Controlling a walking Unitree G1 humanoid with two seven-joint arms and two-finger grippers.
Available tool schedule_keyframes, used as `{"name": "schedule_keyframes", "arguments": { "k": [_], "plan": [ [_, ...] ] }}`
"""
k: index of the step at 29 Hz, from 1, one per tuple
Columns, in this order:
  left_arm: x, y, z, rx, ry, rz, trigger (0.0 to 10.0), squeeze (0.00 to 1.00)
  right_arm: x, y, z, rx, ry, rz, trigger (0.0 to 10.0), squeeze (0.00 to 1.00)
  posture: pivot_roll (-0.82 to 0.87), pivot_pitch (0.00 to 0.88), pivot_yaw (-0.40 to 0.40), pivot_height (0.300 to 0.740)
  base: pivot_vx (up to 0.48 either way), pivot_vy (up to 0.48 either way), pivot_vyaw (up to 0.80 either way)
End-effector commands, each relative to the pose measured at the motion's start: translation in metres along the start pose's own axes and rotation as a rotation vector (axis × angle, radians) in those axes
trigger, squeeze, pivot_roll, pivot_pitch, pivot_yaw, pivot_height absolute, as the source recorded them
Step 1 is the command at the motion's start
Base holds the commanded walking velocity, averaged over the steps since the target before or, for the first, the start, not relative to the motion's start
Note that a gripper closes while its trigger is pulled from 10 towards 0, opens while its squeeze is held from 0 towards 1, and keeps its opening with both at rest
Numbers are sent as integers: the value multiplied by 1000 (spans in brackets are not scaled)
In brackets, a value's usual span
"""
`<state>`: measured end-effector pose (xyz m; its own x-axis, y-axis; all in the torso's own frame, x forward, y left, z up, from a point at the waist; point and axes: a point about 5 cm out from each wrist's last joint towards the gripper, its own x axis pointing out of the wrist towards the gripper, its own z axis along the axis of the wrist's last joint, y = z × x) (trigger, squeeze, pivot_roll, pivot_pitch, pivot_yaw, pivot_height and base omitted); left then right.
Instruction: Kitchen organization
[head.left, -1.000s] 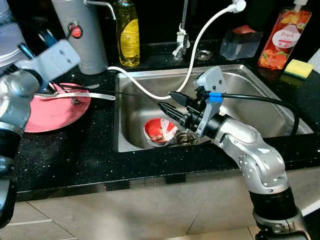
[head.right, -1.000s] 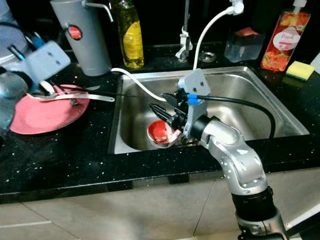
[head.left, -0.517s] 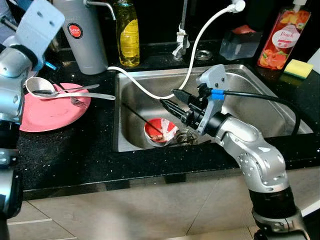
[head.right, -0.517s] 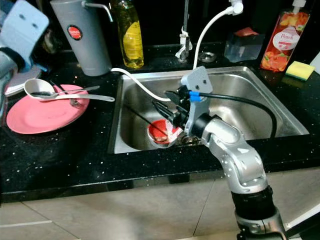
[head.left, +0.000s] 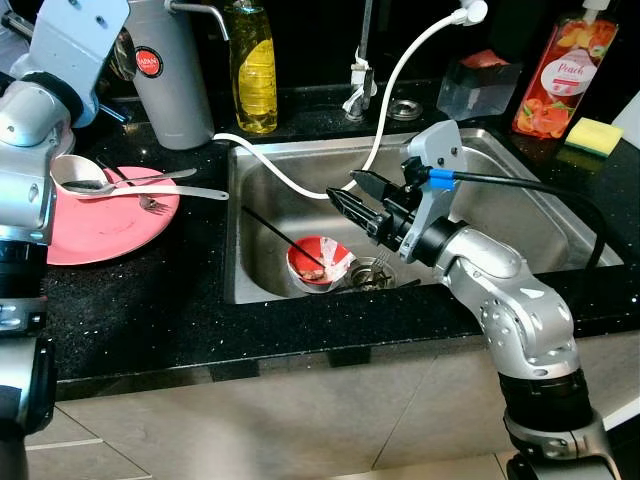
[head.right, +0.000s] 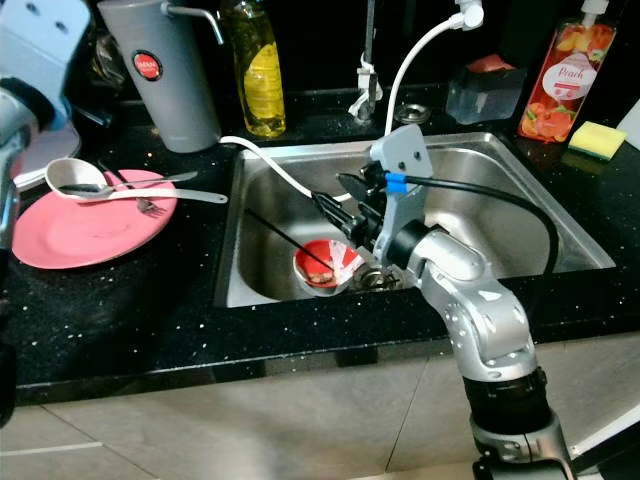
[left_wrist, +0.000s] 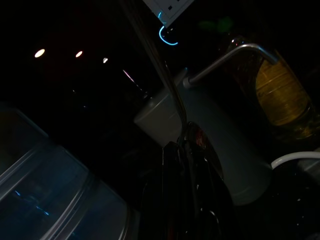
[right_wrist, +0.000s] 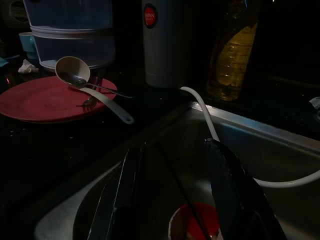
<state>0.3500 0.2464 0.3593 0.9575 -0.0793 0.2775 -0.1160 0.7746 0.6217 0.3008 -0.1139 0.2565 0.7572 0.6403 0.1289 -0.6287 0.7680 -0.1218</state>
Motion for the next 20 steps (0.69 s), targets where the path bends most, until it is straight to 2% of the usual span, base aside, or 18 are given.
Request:
{"name": "schedule_keyframes", "arguments": {
  "k": [1, 11, 20],
  "plan": [
    [0, -3, 3, -15, -12, 4, 10000, 0, 1, -2, 0, 3, 1, -14, 10000, 0, 45, 0, 25, 740, 0, 0, 0],
    [1, -19, -2, -84, 5, -31, 10000, 0, 1, -2, 0, 2, 1, -16, 10000, 0, 42, 0, 21, 740, 0, 0, 0],
    [1, -26, -9, -76, 34, -44, 10000, 0, 1, -3, 0, 1, 1, -19, 10000, 0, 43, 4, 20, 740, 0, 0, 0]
  ]
}}
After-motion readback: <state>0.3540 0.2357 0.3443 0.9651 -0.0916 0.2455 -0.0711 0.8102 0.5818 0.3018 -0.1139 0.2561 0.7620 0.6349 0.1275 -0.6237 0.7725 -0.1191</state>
